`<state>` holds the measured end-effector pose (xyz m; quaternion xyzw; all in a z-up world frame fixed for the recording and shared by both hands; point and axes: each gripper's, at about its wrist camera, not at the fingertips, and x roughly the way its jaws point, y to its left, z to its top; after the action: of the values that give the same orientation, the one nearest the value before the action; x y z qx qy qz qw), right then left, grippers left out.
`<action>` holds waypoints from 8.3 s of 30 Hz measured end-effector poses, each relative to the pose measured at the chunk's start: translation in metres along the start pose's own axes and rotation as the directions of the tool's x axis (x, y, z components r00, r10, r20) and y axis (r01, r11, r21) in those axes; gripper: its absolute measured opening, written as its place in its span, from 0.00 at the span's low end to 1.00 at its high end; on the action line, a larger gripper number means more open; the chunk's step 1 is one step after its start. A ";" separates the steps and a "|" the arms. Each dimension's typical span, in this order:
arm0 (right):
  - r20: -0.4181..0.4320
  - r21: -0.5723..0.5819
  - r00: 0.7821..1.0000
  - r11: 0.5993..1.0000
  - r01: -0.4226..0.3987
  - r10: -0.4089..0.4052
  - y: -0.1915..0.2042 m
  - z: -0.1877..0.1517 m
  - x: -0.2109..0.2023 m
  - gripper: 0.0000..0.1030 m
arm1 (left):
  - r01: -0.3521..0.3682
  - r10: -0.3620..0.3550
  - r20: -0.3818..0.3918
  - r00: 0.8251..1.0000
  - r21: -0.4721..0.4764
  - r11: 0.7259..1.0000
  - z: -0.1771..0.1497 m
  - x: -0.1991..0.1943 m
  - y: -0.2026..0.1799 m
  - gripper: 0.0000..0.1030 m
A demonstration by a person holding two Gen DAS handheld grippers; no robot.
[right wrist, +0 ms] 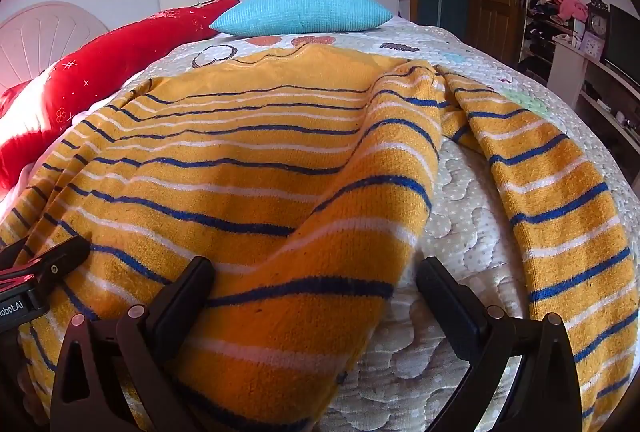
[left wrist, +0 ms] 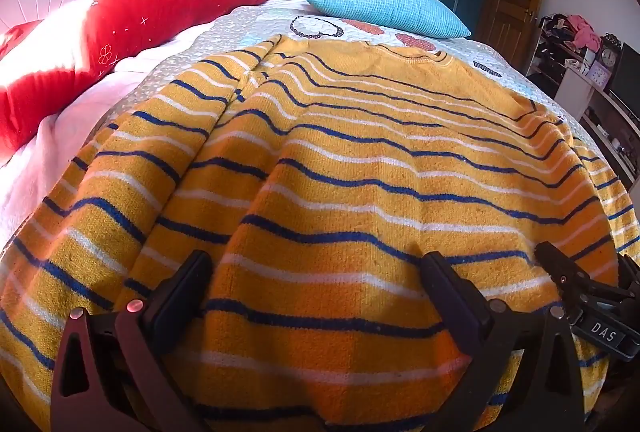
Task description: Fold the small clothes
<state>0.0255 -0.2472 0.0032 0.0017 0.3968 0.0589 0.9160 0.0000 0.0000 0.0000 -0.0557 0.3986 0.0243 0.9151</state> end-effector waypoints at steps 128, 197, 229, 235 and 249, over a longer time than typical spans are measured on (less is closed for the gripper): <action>0.091 -0.016 0.995 0.999 -0.050 0.051 -0.001 -0.019 -0.015 1.00 | -0.147 0.130 -0.099 0.987 -0.193 0.970 -0.026 -0.083 0.147 0.70; -0.037 -0.002 0.999 0.999 -0.035 0.035 -0.195 -0.031 -0.137 0.10 | 0.054 -0.062 -0.100 0.993 -0.078 0.995 -0.020 -0.099 0.026 0.69; -0.101 0.410 0.788 0.747 -0.523 0.607 0.021 0.216 0.051 0.11 | 0.228 -0.232 0.004 0.973 -0.184 0.956 -0.036 -0.122 0.069 0.76; -0.219 0.421 0.788 0.785 -0.456 0.575 0.107 0.213 0.140 0.11 | 0.240 -0.245 0.008 0.969 -0.237 0.941 -0.044 -0.122 0.098 0.77; -0.215 0.487 0.711 0.704 -0.517 0.670 0.126 0.221 0.166 0.57 | 0.212 -0.225 -0.019 0.974 -0.270 0.939 -0.053 -0.113 0.111 0.77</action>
<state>0.2853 -0.0938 0.0409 0.3038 0.5452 0.2751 0.7313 -0.1256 0.1038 0.0374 -0.2228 0.4057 -0.0254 0.8861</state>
